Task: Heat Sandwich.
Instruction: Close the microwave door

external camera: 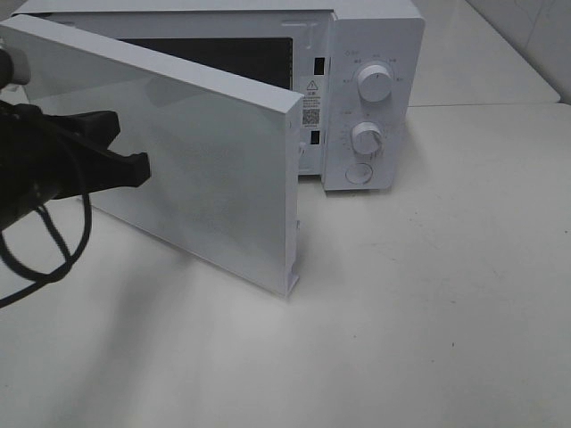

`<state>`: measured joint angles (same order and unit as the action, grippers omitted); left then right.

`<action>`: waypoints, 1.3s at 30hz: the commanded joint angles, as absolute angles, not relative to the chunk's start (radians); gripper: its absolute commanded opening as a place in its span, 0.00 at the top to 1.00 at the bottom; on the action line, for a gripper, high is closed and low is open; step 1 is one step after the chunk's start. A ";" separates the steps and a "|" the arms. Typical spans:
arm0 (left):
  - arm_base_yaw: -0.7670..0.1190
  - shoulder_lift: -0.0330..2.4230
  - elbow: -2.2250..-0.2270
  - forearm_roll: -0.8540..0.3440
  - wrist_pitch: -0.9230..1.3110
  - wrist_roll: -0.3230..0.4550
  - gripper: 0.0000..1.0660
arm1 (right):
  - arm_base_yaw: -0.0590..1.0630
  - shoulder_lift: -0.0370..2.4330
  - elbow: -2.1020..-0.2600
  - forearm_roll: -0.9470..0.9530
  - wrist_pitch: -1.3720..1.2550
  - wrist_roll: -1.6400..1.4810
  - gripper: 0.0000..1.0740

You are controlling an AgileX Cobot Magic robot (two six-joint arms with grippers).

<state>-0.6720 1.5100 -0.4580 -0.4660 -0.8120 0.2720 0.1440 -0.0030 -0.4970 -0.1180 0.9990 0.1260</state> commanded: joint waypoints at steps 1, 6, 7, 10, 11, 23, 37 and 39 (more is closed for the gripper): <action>-0.751 1.560 -0.528 -0.661 -0.875 0.408 1.00 | 0.142 -0.032 -0.497 -0.119 1.000 0.122 0.37; -0.838 1.642 -0.624 -0.875 -0.980 0.508 1.00 | 0.142 -0.032 -0.497 -0.119 1.000 0.122 0.37; -0.863 1.677 -0.662 -0.927 -1.018 0.525 1.00 | 0.142 -0.032 -0.497 -0.119 1.000 0.122 0.37; -0.879 1.713 -0.701 -0.962 -1.045 0.537 1.00 | 0.142 -0.032 -0.497 -0.119 1.000 0.122 0.37; -0.885 1.745 -0.737 -0.982 -1.061 0.542 1.00 | 0.142 -0.032 -0.497 -0.119 1.000 0.122 0.37; -0.885 1.899 -0.913 -0.998 -1.062 0.542 1.00 | 0.142 -0.032 -0.497 -0.119 0.999 0.121 0.37; -0.885 2.034 -1.100 -1.022 -1.068 0.616 1.00 | 0.142 -0.032 -0.497 -0.119 0.999 0.118 0.37; -0.884 2.038 -1.110 -1.025 -1.070 0.624 1.00 | 0.142 -0.032 -0.497 -0.119 0.999 0.118 0.37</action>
<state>-0.8810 2.0380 -1.1000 -1.0210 -1.0540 0.6130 0.1440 -0.0030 -0.4970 -0.1190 0.9990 0.1250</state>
